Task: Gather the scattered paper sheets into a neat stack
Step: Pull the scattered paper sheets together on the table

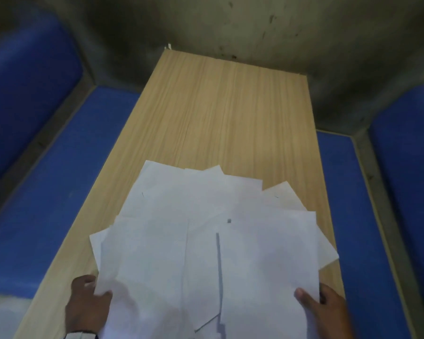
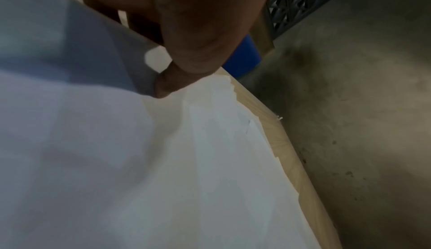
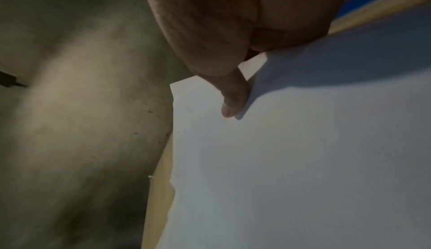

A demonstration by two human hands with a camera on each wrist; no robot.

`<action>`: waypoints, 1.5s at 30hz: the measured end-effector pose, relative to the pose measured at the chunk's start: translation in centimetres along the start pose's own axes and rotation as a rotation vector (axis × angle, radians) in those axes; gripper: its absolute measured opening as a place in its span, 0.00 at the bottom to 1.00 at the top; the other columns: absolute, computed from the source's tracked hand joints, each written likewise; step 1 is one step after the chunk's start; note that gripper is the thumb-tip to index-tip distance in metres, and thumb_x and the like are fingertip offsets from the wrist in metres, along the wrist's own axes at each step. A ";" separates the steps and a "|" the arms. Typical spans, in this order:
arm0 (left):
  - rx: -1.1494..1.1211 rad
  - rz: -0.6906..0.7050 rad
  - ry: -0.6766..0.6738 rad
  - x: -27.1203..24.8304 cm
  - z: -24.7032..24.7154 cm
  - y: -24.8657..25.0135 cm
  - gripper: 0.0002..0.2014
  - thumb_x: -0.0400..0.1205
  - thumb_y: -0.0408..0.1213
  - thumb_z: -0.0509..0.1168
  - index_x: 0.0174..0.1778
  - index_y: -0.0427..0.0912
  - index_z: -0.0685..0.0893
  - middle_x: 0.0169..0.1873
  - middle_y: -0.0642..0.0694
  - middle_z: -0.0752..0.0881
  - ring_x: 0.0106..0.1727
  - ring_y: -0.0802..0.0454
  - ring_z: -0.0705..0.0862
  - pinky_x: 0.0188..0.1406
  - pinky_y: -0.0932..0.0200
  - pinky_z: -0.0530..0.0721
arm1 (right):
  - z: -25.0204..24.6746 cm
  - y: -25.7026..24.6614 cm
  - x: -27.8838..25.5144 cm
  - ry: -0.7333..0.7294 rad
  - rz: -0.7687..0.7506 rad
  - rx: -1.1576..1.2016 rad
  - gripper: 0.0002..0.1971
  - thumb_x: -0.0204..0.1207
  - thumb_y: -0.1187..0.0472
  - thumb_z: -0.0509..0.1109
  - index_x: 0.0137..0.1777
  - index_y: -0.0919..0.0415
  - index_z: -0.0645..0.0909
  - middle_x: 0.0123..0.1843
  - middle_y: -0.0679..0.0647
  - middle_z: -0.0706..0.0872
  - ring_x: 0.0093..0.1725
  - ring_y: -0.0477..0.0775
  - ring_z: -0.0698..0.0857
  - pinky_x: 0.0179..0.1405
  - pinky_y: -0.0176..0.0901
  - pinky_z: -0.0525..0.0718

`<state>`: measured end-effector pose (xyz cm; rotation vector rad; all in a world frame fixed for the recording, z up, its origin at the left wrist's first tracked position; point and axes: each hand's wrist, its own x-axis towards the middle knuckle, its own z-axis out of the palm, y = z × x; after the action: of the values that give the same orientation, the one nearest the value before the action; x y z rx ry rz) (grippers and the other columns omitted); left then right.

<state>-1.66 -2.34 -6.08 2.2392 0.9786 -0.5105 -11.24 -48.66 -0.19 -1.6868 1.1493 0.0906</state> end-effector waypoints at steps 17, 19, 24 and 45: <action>-0.109 0.177 -0.126 -6.4 -1.8 0.7 0.21 0.75 0.36 0.75 0.63 0.38 0.84 0.56 0.31 0.88 0.55 0.35 0.85 0.52 0.46 0.78 | 10.2 -3.8 -0.2 0.061 0.192 0.051 0.23 0.63 0.71 0.82 0.57 0.69 0.77 0.58 0.65 0.85 0.45 0.59 0.82 0.46 0.42 0.78; -0.128 0.213 -0.105 -6.4 -2.7 0.8 0.29 0.74 0.41 0.74 0.73 0.39 0.81 0.63 0.32 0.87 0.62 0.34 0.84 0.56 0.47 0.76 | 9.6 -3.4 -0.1 0.113 0.174 0.099 0.34 0.59 0.72 0.84 0.64 0.66 0.72 0.64 0.66 0.81 0.55 0.65 0.83 0.55 0.47 0.80; -0.226 0.276 -0.017 -5.9 -6.0 1.5 0.22 0.82 0.26 0.70 0.72 0.36 0.80 0.56 0.36 0.85 0.52 0.43 0.80 0.52 0.49 0.74 | 5.3 -2.9 0.2 0.152 0.155 0.081 0.40 0.56 0.72 0.86 0.68 0.74 0.72 0.66 0.71 0.82 0.57 0.65 0.84 0.61 0.50 0.79; -0.432 0.447 -0.382 -6.2 -3.7 8.4 0.21 0.79 0.33 0.68 0.64 0.60 0.86 0.57 0.50 0.93 0.58 0.43 0.91 0.60 0.33 0.86 | 2.1 -13.5 -4.3 -0.613 -0.428 0.242 0.23 0.64 0.64 0.79 0.61 0.61 0.85 0.57 0.57 0.91 0.56 0.59 0.90 0.59 0.58 0.86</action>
<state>0.98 -7.35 3.39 1.8007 0.3333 -0.4472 -2.94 -44.38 10.61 -1.5004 0.3212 0.1767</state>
